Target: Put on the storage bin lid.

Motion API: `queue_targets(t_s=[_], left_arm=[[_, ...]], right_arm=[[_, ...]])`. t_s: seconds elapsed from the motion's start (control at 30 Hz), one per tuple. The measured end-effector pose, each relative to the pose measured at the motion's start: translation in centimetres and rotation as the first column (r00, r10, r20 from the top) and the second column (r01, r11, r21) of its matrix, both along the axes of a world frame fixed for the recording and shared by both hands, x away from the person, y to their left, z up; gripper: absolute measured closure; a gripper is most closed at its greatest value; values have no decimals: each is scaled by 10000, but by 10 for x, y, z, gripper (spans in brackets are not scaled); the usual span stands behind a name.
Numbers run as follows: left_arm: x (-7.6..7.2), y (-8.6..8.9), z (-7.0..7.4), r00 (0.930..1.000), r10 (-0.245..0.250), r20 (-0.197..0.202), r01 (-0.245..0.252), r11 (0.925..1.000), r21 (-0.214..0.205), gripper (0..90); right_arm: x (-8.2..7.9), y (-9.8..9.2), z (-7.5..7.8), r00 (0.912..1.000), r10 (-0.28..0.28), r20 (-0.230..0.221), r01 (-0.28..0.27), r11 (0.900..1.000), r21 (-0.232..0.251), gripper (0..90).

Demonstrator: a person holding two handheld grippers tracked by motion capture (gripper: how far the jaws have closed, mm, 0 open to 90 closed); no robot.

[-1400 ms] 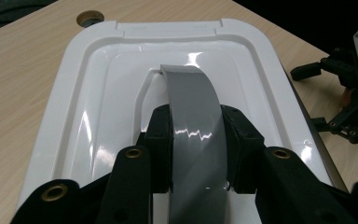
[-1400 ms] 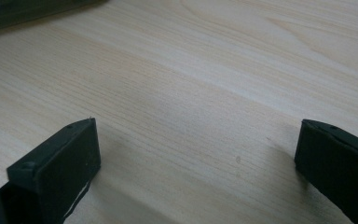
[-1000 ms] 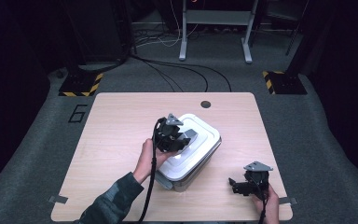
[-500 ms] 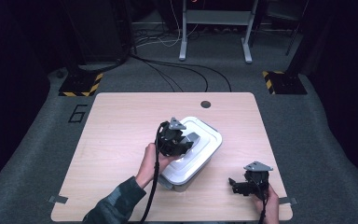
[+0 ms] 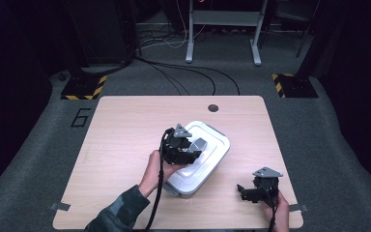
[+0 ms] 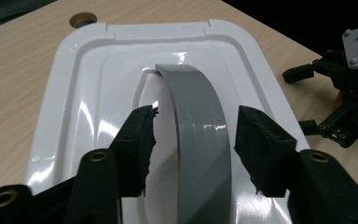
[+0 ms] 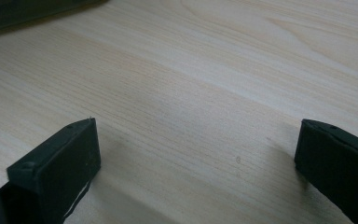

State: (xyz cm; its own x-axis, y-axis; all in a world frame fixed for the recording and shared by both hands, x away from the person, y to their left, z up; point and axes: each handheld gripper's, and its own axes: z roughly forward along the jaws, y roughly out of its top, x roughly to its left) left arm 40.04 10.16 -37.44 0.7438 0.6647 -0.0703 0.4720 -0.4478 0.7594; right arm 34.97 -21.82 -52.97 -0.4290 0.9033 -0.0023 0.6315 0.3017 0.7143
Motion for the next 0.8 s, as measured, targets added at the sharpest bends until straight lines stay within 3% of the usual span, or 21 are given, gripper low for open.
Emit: queue_targets(t_s=[0.2,0.37,0.8], left_arm=[[-2,15,12,9992,-314,239,317,9994,-115,303],[-4,34,19,9987,-282,423,287,9995,-126,213],[-10,93,26,9964,508,676,-496,9986,-198,146]], right_arm=[[0,0,0,10000,2,-3,-2,10000,-5,0],[0,0,0,10000,2,1,-2,10000,-1,0],[0,0,0,10000,9,-8,-9,10000,-15,0]])
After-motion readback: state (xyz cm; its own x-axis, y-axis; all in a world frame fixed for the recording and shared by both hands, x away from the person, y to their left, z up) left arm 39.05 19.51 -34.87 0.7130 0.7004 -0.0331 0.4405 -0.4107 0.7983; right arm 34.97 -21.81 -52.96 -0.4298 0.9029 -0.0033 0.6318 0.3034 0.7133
